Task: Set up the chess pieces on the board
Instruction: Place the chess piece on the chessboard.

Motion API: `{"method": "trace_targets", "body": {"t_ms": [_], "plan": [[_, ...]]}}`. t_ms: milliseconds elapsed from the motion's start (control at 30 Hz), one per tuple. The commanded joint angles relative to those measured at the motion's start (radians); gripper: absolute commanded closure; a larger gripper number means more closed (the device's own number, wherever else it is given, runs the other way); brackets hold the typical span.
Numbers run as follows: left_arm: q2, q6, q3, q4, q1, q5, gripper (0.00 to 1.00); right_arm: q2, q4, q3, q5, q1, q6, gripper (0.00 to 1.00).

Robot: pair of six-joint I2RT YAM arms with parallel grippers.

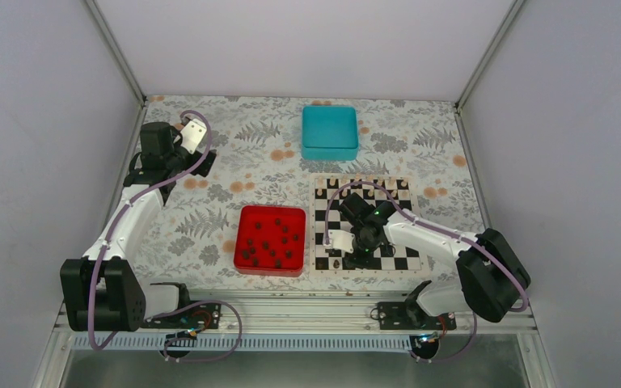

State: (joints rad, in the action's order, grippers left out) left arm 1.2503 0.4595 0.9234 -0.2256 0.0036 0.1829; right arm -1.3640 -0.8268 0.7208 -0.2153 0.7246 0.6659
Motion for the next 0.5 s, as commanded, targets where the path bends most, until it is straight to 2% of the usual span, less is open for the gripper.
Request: {"method": "trace_targets", "body": {"t_ms": [0,233,467], "plan": [[-0.002,-0.002,-0.012,0.006,0.004,-0.003,0.00,0.009,0.030,-0.015,0.014,-0.008,0.018,0.96],[-0.002,-0.001,-0.013,0.003,0.004,-0.003,0.00,-0.001,0.026,-0.016,0.013,-0.010,0.020,0.94],[-0.003,-0.001,-0.011,0.002,0.004,-0.003,0.00,0.027,-0.002,0.013,0.032,-0.010,0.015,0.75]]}}
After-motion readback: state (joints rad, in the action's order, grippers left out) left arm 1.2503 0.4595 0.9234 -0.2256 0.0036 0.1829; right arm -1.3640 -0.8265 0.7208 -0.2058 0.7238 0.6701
